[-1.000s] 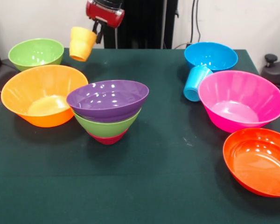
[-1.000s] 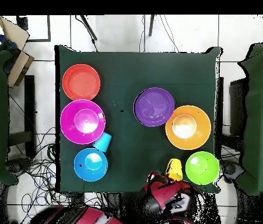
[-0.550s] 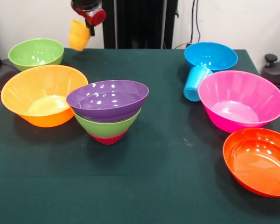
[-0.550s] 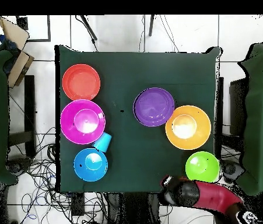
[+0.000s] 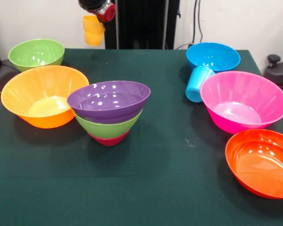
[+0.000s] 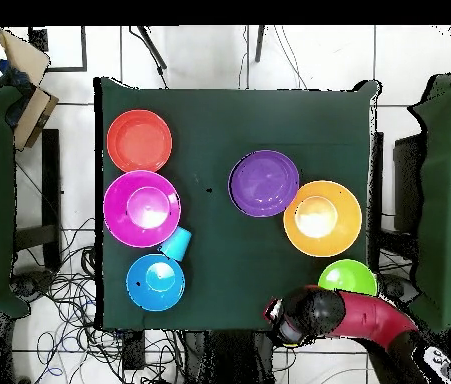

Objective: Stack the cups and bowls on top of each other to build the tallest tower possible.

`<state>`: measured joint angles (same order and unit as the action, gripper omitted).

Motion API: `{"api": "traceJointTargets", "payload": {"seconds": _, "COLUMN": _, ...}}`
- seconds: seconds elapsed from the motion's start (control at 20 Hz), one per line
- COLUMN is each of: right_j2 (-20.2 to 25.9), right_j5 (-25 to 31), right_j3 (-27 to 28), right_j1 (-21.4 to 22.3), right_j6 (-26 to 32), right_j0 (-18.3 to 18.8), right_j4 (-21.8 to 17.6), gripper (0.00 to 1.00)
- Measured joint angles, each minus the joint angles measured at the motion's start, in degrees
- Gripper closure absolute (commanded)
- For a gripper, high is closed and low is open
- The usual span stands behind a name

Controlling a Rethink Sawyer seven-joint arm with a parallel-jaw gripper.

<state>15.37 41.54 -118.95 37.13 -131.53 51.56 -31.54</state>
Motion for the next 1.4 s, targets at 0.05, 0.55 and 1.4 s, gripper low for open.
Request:
{"api": "traceJointTargets", "payload": {"seconds": 0.05, "right_j2": 1.4, "right_j5": 0.1, "right_j3": 0.0, "right_j1": 0.0, "right_j6": 0.4, "right_j0": 0.2, "right_j4": 0.5, "gripper": 1.0}}
{"api": "traceJointTargets", "payload": {"seconds": 0.55, "right_j2": 9.4, "right_j5": 0.1, "right_j3": 0.1, "right_j1": 2.2, "right_j6": 0.6, "right_j0": 1.4, "right_j4": 2.7, "gripper": 1.0}}
{"api": "traceJointTargets", "payload": {"seconds": 1.4, "right_j2": 10.8, "right_j5": 1.9, "right_j3": 4.2, "right_j1": 2.2, "right_j6": 0.6, "right_j0": -1.1, "right_j4": 2.6, "gripper": 1.0}}
